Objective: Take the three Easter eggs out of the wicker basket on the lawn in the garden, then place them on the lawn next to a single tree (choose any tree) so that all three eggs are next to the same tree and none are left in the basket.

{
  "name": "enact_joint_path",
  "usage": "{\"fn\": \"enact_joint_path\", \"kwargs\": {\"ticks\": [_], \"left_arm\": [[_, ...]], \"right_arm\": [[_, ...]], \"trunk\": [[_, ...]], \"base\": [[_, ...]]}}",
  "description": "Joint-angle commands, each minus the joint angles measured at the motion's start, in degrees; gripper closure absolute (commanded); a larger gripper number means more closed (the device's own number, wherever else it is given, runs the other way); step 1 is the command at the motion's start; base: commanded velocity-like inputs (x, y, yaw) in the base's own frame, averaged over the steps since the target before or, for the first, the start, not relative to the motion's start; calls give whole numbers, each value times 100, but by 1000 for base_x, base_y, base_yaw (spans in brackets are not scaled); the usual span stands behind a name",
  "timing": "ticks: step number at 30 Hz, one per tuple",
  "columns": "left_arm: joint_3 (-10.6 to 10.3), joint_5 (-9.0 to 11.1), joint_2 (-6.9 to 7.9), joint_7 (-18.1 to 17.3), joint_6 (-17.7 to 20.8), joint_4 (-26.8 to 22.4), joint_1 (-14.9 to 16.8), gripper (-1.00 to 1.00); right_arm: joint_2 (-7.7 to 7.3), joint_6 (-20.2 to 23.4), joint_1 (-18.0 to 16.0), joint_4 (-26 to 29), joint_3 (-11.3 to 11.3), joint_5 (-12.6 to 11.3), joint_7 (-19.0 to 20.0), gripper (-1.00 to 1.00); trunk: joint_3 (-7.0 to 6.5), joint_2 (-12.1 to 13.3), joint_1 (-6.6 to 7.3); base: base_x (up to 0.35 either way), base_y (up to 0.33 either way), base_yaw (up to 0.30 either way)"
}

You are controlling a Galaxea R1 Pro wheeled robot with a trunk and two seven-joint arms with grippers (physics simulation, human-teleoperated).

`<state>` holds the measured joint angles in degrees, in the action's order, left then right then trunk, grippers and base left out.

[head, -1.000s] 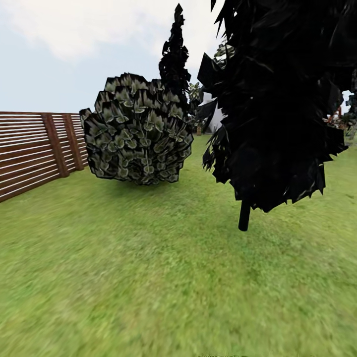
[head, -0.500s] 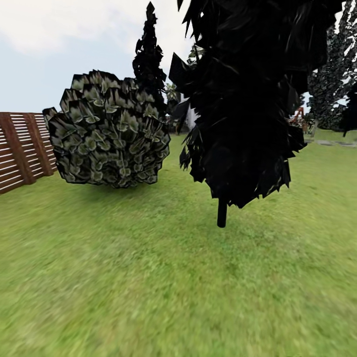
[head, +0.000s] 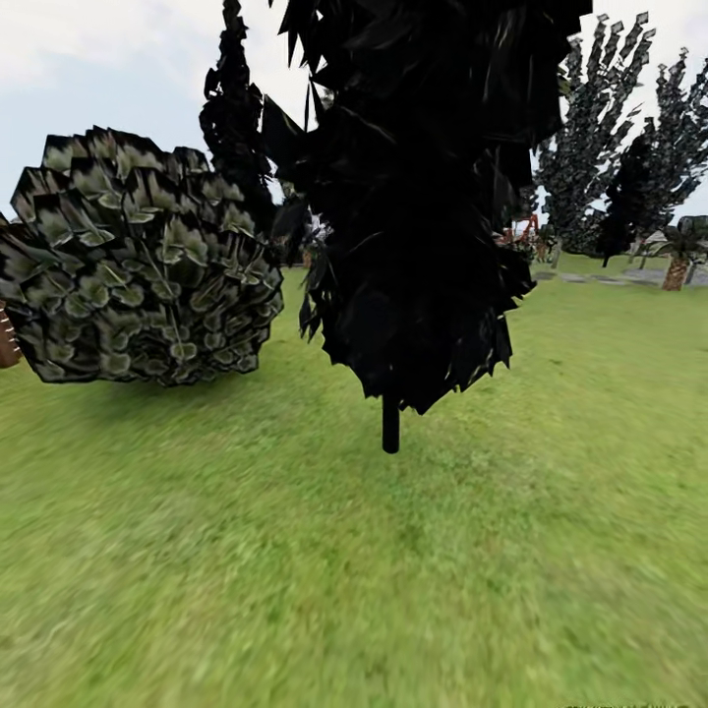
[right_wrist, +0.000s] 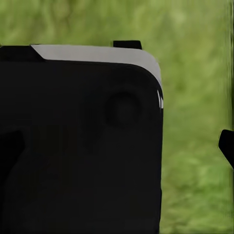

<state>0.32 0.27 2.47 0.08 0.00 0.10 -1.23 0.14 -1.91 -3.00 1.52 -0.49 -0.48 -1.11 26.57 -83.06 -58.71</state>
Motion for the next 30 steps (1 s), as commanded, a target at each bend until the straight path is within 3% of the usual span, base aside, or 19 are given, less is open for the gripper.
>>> {"fn": "enact_joint_path", "kwargs": {"ticks": [1, 11, 30], "left_arm": [[3, 3, 0, 1, 0, -1, 0, -100], [3, 8, 0, 1, 0, -2, 0, -100], [12, 9, 8, 1, -9, -7, 0, -100]], "right_arm": [[1, -20, -3, -6, -4, -5, -11, -100], [2, -20, -3, -6, -4, -5, -11, -100], [-10, -20, -4, -9, -6, -6, -10, -100]], "trunk": [[4, -2, -2], [4, -2, -2], [4, -2, -2]], "base": [[185, -190, -277], [152, -159, -277], [6, -8, -277]]}}
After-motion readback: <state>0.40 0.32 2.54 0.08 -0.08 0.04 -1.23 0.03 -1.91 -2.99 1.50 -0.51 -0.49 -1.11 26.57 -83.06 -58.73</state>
